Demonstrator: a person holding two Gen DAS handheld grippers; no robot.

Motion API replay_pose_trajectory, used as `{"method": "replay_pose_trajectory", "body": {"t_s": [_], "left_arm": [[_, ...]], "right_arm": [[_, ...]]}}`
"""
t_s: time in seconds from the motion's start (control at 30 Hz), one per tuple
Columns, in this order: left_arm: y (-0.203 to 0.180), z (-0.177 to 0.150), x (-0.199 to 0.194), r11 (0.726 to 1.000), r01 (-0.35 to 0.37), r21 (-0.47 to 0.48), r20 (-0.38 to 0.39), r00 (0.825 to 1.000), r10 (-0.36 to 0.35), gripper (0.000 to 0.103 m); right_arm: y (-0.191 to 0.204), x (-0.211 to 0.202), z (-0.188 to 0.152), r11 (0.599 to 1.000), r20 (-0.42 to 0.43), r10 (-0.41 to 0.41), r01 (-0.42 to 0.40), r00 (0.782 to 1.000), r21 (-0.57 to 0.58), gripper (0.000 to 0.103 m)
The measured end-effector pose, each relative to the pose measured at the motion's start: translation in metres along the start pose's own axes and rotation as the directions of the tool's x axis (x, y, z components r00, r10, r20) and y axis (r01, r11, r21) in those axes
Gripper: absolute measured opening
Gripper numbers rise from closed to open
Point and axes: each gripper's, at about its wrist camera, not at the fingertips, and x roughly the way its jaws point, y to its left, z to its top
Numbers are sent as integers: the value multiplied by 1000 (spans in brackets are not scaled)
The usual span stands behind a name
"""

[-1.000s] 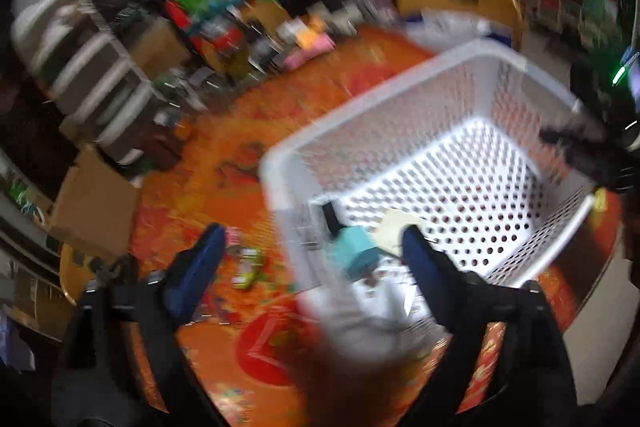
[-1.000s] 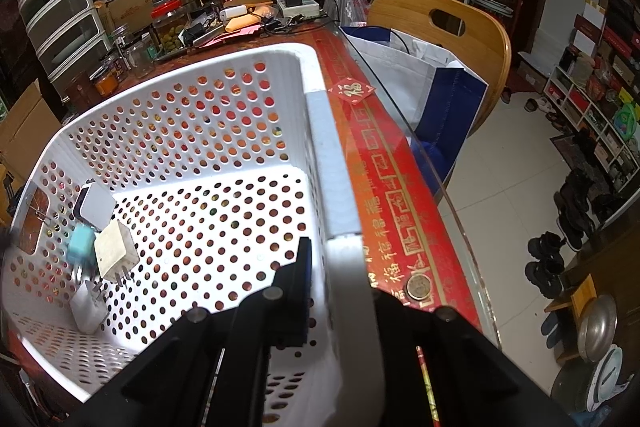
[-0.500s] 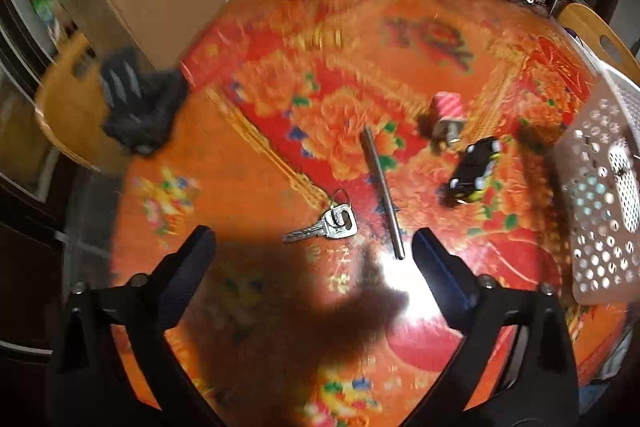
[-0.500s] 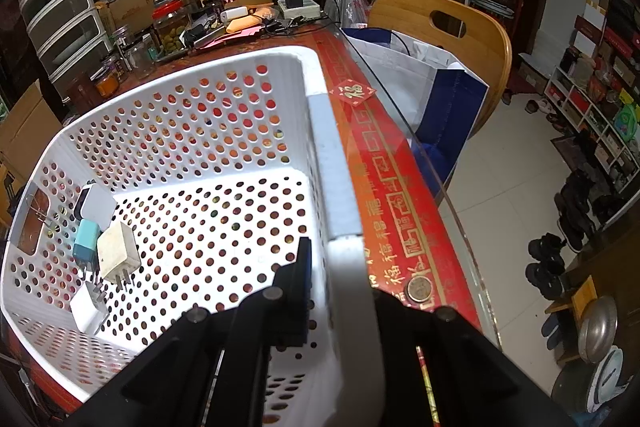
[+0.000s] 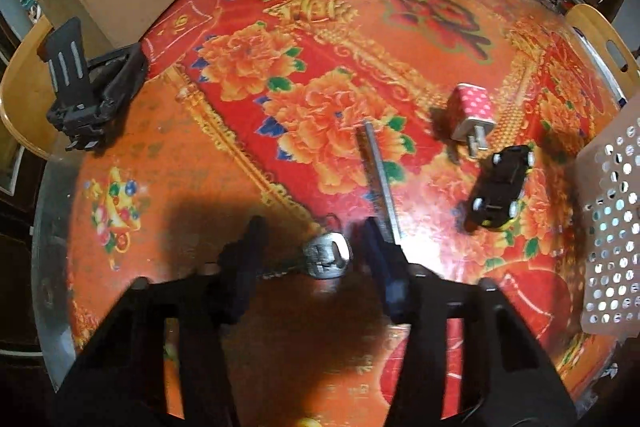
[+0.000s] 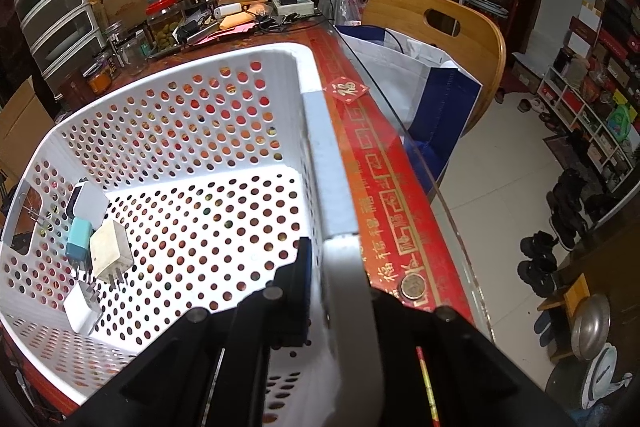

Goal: Organize rigid objects
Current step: 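Move the left tool to the silver key and grasp it, then carry the silver key into the basket and open the left tool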

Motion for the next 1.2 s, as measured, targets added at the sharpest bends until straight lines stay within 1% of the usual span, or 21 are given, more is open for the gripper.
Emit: {"method": "replay_pose_trajectory", "body": {"t_s": [0.03,0.07,0.1,0.23,0.4,0.53,0.67,0.77,0.87,0.97,1.13,1.2], "left_arm": [[-2,0,-1,1000,2,3,-1,1000,-2,27],[-5,0,-2,1000,0,8,-3,1000,0,23],[-7,0,-2,1000,-3,10,-3,1000,3,17],[-14,-1,-5,1000,-18,25,-9,1000,19,3],[-11,-4,-17,999,-34,12,18,999,34,2],[-11,-7,-39,999,-37,14,63,997,36,2],[-9,-8,-66,999,-48,9,117,992,47,2],[-10,-10,-90,999,-51,12,161,986,49,2],[-14,-13,-115,998,-60,24,214,975,53,2],[-20,-13,-142,998,-54,40,263,964,42,2],[-38,-14,-177,995,-65,77,318,947,37,2],[-41,-14,-186,995,-62,80,325,945,33,2]], "right_arm": [[0,0,0,1000,0,0,0,1000,0,8],[0,0,0,1000,1,0,0,1000,0,8],[0,0,0,1000,0,1,-1,1000,0,8],[0,0,0,1000,1,0,0,1000,0,8],[0,0,0,1000,1,0,0,1000,0,8],[0,0,0,1000,2,0,0,1000,1,8],[0,0,-1,1000,1,-1,1,1000,-1,8],[1,-1,0,1000,1,-3,3,1000,-4,8],[1,-2,1,1000,0,-3,3,1000,-4,8],[1,-2,0,1000,1,-3,3,1000,-5,8],[1,-1,1,1000,-1,0,0,1000,-6,8],[1,0,-1,1000,0,1,-1,1000,-7,8]]}}
